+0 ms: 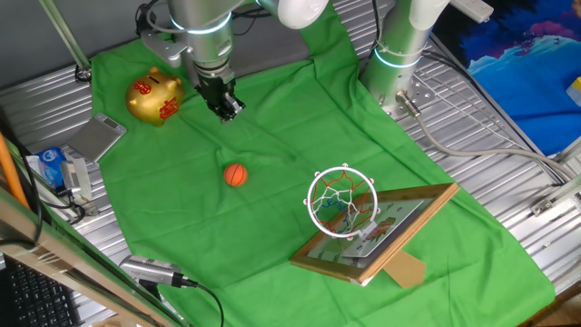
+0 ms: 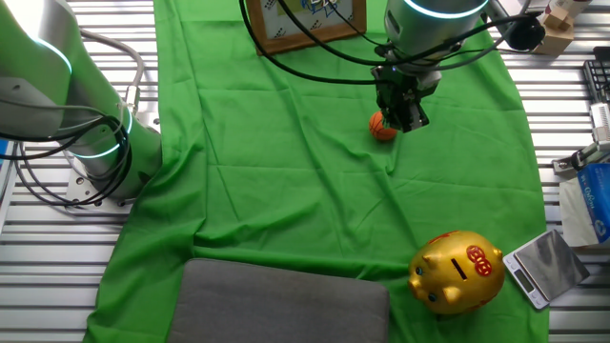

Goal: Grab a basketball, release it and shoot it into the basket

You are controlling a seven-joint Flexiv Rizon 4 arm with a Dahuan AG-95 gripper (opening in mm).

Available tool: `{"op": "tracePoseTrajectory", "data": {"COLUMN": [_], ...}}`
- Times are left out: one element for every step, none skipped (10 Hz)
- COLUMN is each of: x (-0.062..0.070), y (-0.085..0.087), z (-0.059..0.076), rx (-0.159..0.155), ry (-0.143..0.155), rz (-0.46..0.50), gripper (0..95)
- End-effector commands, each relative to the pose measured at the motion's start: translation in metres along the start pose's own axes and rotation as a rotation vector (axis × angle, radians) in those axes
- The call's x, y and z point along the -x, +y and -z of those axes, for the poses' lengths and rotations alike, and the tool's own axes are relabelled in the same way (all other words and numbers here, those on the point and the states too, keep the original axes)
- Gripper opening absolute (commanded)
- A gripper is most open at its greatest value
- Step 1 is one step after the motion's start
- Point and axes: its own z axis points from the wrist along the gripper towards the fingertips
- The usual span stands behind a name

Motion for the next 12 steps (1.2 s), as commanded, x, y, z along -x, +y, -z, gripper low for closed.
{"op": "tracePoseTrajectory", "data": {"x": [0.0,0.0,0.0,0.0,0.0,0.001,0.003,0.008,0.014,0.02,0.027,0.035], "y": [0.0,0.0,0.0,0.0,0.0,-0.001,-0.002,-0.008,-0.015,-0.021,-0.029,-0.037], "z": [0.0,0.0,0.0,0.0,0.0,0.0,-0.001,-0.002,-0.002,-0.002,-0.003,-0.005], "rx": [0.004,0.003,0.003,0.003,0.004,0.008,0.01,0.013,0.019,0.023,0.027,0.032], "ry": [0.0,0.0,0.0,0.0,0.0,0.005,0.006,0.012,0.009,0.009,0.011,0.01], "rz": [0.01,0.013,0.015,0.018,0.023,0.046,0.067,0.099,0.118,0.135,0.156,0.174], "gripper": [0.0,0.0,0.0,0.0,0.0,0.0,0.0,0.0,0.0,0.0,0.0,0.0]}}
